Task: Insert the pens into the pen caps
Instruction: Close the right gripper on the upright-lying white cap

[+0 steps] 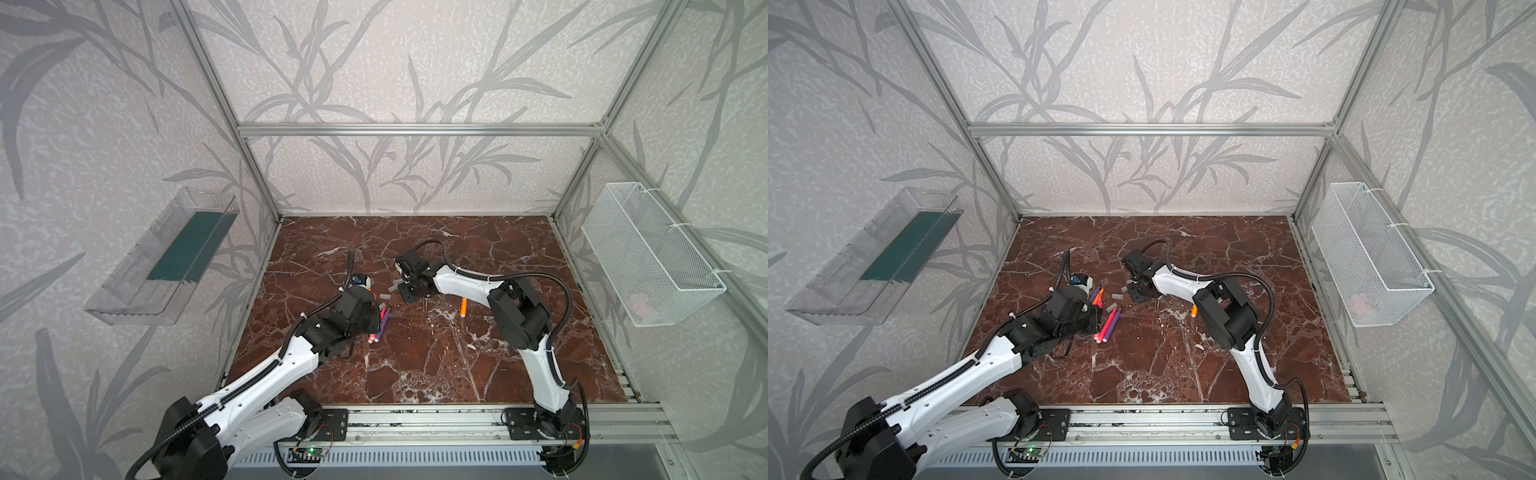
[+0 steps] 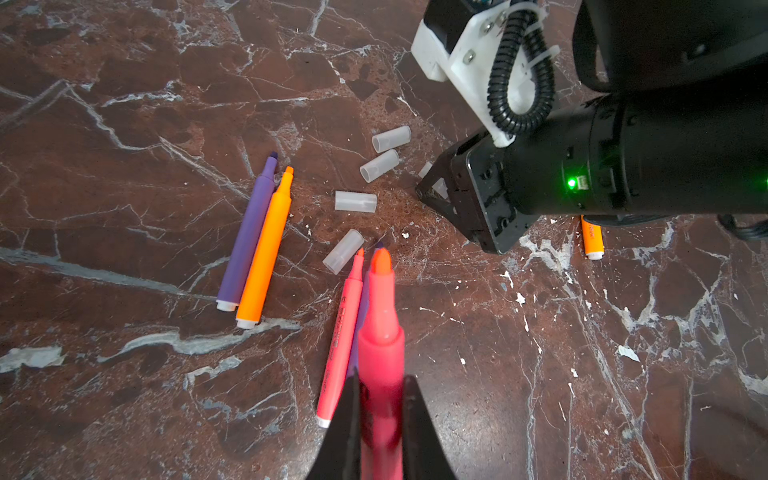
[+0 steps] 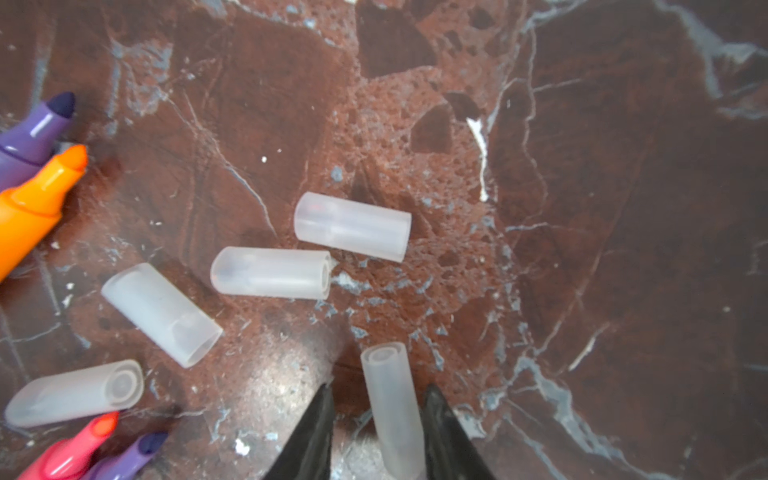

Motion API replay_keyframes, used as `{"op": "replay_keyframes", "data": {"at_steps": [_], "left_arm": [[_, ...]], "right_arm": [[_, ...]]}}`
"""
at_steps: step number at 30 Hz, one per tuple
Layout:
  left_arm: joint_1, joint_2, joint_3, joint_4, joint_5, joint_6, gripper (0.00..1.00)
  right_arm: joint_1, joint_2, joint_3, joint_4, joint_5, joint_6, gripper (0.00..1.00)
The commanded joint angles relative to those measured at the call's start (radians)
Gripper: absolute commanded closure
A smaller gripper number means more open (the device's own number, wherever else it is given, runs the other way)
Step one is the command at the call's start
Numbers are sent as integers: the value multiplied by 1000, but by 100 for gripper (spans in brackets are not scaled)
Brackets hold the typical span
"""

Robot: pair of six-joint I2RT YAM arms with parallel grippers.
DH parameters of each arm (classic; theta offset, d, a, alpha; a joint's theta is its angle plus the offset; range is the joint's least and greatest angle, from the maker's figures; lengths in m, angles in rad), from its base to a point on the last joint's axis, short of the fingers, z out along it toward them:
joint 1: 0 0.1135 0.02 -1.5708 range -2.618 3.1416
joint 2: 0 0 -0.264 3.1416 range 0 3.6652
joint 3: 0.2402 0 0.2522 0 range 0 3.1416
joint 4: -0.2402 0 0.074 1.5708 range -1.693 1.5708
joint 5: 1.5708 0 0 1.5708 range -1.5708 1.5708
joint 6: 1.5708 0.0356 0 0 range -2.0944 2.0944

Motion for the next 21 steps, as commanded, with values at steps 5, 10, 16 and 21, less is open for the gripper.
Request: {"op": "replay_keyframes", "data": {"at_steps": [5,10,16,21], "left_arm": [[3,-24,-4,1,-8,4,100],[4,-20,0,6,-4,4,100],[4,-14,2,6,4,5,100],[4,-23,1,3,3,5,100]], "right_arm": [[7,35,30,-63,36,10,75],[7,44,31,-65,42,9,84],[7,56,50,-75,40,16,73],[7,96,118,-125,54,18,67]]}}
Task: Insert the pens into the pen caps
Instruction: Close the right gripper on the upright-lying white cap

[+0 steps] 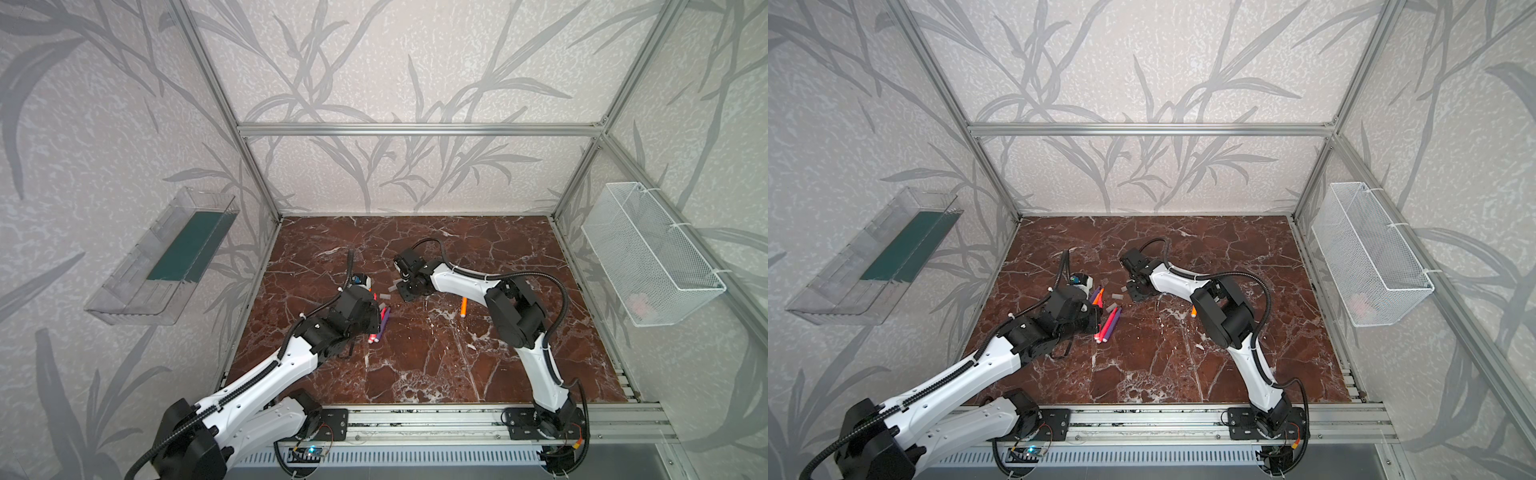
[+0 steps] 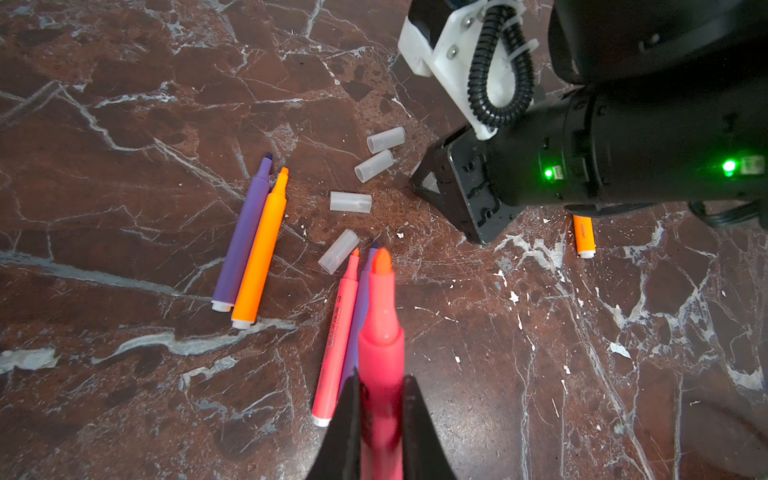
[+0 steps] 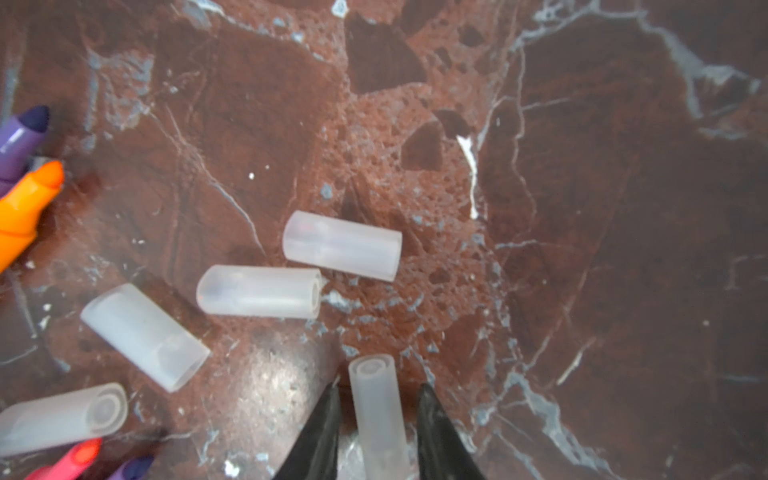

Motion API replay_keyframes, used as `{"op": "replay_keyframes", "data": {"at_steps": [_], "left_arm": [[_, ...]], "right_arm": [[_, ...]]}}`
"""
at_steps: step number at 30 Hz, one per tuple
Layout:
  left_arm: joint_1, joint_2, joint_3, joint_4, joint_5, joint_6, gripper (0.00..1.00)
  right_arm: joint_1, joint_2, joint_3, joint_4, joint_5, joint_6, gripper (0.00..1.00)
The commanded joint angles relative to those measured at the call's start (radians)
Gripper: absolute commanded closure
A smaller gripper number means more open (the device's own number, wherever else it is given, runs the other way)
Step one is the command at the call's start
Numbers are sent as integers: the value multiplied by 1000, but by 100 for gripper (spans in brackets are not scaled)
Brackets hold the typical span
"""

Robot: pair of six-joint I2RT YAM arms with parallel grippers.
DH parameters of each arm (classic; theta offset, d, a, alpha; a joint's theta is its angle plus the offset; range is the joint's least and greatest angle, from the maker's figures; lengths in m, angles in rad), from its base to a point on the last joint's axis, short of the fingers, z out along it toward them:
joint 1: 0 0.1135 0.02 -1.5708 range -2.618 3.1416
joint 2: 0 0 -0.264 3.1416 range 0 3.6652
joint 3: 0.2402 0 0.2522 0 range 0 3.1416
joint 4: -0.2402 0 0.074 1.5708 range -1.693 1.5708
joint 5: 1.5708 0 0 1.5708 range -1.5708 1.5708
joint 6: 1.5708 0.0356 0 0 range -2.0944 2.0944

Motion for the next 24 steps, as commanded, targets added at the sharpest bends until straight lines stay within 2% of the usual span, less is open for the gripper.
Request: {"op": "replay_keyframes", "data": {"at_steps": [1,10,13,24], "left_arm": [[4,-16,2,1,-9,4,100],[4,-19,3,1,-12,8,100],[4,-17,2,2,-11,9,100],[3,-20,0,1,-13,7,100]], "right_arm": [[3,54,45,-81,24,8,67],[6,62,54,-106,32,13,76],[6,54,37,-106,43,21,72],[17,17,-1,-99,45,31,68]]}}
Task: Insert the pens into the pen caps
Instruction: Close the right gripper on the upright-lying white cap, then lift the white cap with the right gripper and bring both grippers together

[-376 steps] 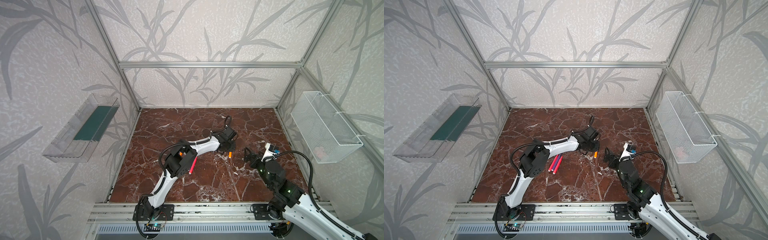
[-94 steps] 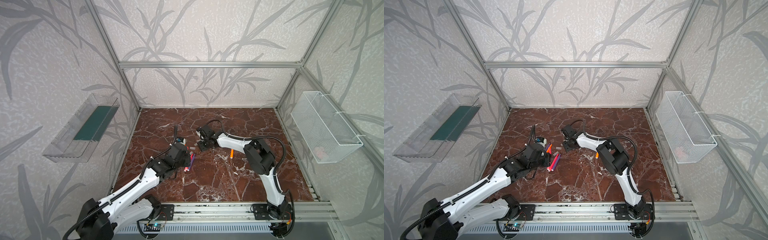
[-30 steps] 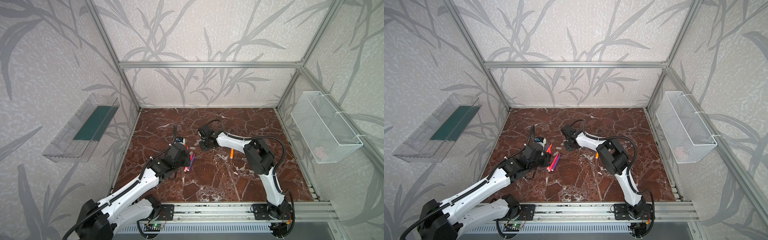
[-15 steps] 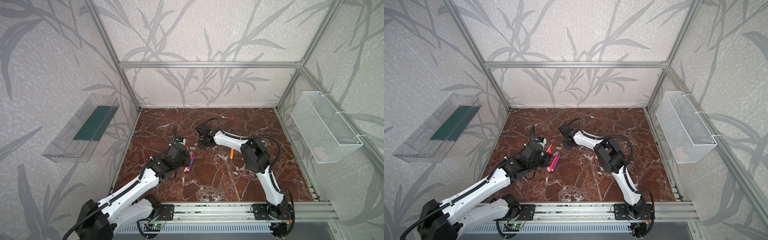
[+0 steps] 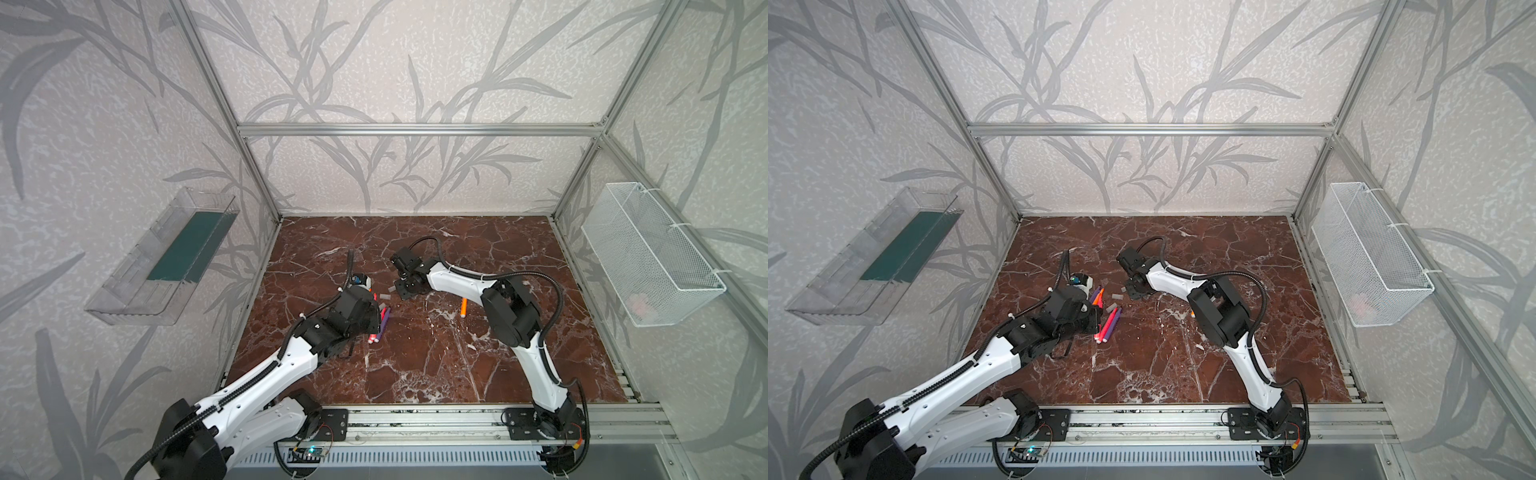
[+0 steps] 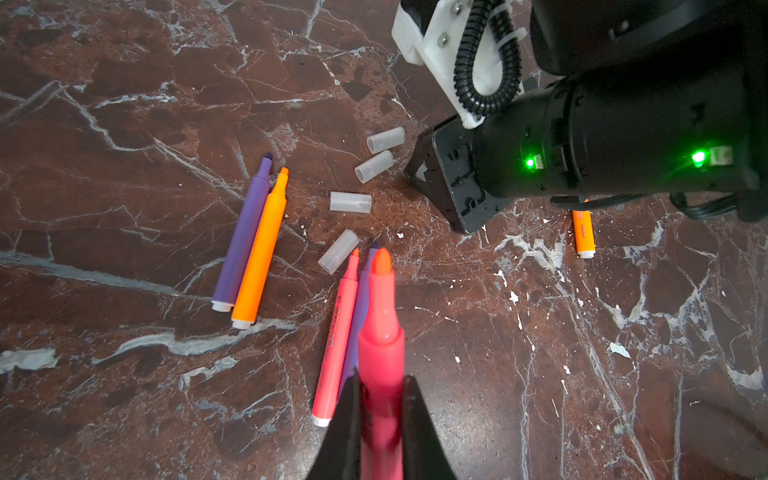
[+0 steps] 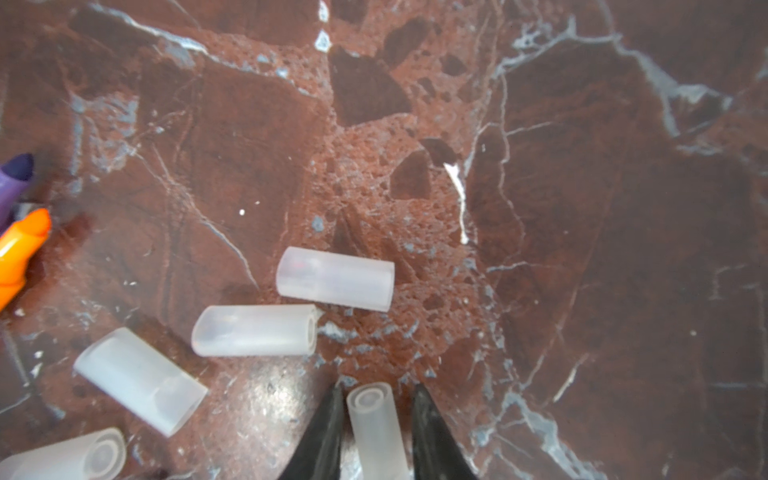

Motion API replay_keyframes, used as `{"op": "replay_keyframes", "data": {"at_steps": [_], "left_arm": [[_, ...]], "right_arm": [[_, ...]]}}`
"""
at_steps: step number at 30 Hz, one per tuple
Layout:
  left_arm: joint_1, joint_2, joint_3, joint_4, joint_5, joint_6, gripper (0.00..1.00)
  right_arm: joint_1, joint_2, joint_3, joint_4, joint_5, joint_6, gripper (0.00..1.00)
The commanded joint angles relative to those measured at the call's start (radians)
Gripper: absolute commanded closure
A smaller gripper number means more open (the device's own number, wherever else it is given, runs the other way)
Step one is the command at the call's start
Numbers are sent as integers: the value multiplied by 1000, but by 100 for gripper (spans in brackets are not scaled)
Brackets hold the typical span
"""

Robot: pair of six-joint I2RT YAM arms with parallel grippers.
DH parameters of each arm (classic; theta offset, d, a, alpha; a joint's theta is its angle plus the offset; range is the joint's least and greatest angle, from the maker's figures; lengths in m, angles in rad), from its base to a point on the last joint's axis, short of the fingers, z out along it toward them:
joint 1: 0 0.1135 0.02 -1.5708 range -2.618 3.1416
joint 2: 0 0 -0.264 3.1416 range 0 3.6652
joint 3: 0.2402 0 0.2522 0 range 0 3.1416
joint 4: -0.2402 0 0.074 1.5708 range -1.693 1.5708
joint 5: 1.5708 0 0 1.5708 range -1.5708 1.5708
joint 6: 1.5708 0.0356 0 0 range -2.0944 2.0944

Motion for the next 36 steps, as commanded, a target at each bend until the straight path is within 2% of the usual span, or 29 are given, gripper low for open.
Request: {"op": "replay_keyframes", "data": {"at_steps": [1,6,10,14,18,22,27,33,36], "left_arm": [[4,-20,0,3,-11,7,100],[3,-20,0,4,-11,6,100],[3,-20,-1,5,-10,6,100],[4,-20,-1,2,-11,5,100],[4,-20,-2,7,-6,5,100],[4,-11,-5,21,13,5,100],[3,-12,-18,56,60,6,100],[0,-26,-82,210,234,5,100],[-11,-37,-115,288,272,-23,100]], "right_arm": [[9,-11,-41,-73,2,4,68],[10,-26,-64,-59,-4,5,68],[10,-19,-56,-59,-13,2,79],[10,-12,-51,-61,-18,4,81],[10,-19,-61,-52,-15,12,88],[10,-64,-108,-3,-13,35,91],[-3,-215,-259,152,-28,99,97],[-38,-475,-525,391,-59,213,100],[-45,-617,-655,497,-57,268,100]]}}
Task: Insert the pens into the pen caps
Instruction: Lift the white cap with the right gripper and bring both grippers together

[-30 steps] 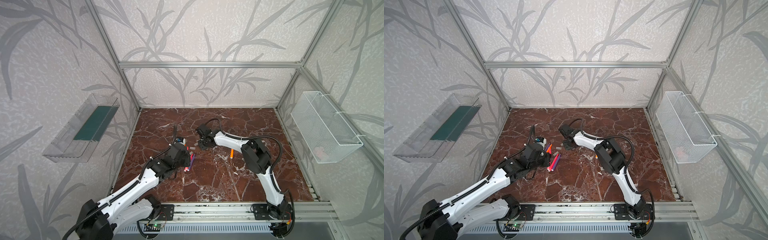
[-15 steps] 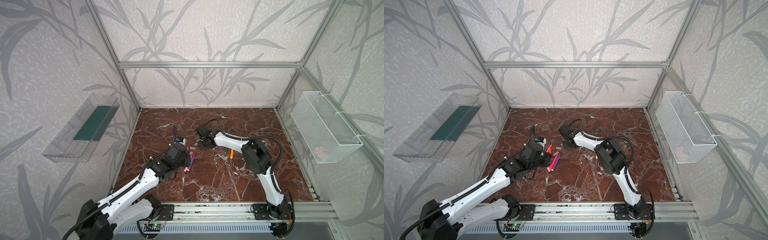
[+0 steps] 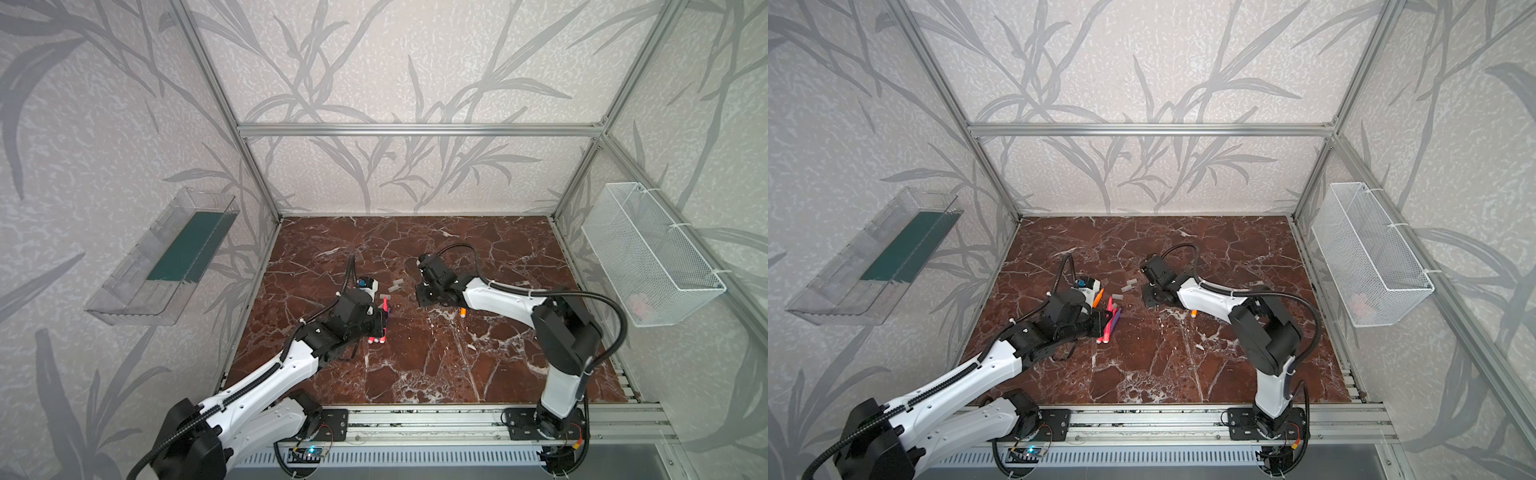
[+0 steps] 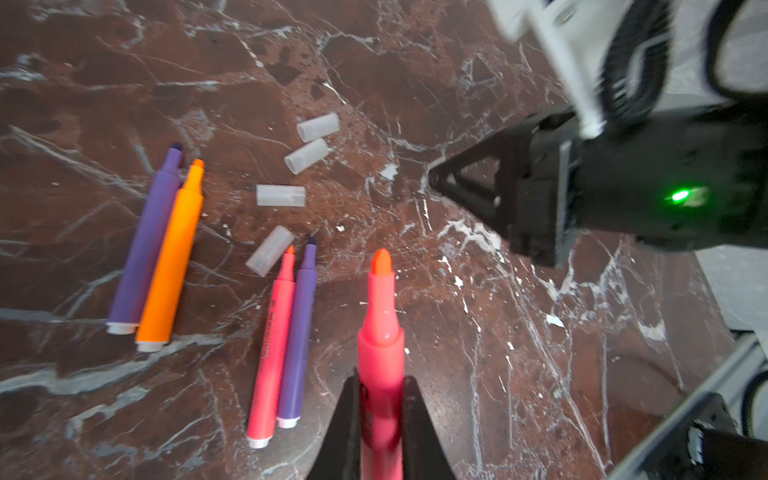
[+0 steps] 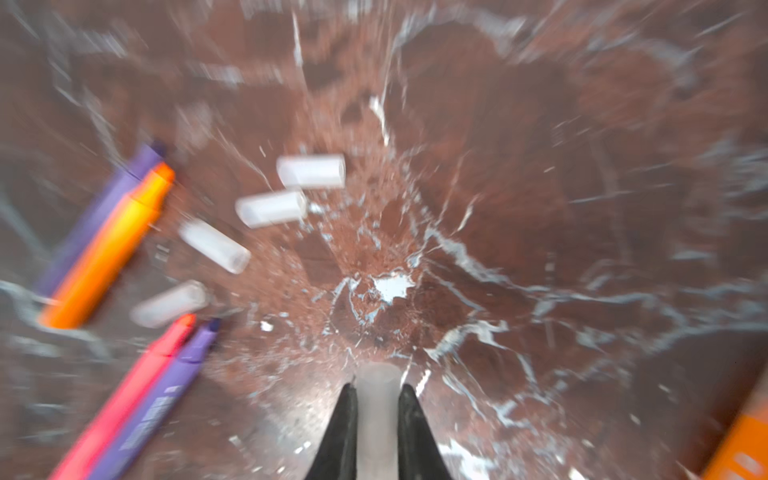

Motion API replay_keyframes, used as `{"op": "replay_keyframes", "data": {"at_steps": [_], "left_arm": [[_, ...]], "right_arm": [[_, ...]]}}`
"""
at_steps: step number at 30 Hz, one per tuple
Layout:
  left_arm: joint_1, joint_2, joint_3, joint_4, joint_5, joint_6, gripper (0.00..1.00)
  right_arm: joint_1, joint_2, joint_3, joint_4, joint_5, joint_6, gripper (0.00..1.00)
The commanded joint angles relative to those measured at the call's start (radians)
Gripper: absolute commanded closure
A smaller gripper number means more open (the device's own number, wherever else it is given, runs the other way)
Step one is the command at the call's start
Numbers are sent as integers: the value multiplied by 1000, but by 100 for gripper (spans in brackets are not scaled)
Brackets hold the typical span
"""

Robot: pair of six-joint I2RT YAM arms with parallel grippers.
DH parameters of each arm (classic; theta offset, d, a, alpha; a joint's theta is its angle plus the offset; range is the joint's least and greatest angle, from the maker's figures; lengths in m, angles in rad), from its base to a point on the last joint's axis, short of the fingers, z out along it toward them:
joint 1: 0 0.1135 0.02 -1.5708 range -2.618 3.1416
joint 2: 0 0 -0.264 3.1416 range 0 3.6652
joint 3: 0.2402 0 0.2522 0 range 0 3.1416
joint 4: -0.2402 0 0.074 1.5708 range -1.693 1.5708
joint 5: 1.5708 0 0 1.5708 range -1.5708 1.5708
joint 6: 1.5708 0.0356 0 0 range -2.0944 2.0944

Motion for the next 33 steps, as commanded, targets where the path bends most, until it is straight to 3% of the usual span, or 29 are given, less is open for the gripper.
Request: {"op": "replay_keyframes", "data": {"at_steps": [1,8,19,33], "left_arm": [[-13,-22,-32,141,103,-29,100],[-109,28,-31,230,115,-47,100],[-209,138,-32,404,150,-74,100],[-239,250,7,458,168,-90,100]], "right_arm": [[-9,-155,-114,186,-4,100,100],[-9,-373,-345,422,-45,202,100],[-9,-644,-583,584,-6,283,100],[-9,-565,-517,601,-171,262,100]]}}
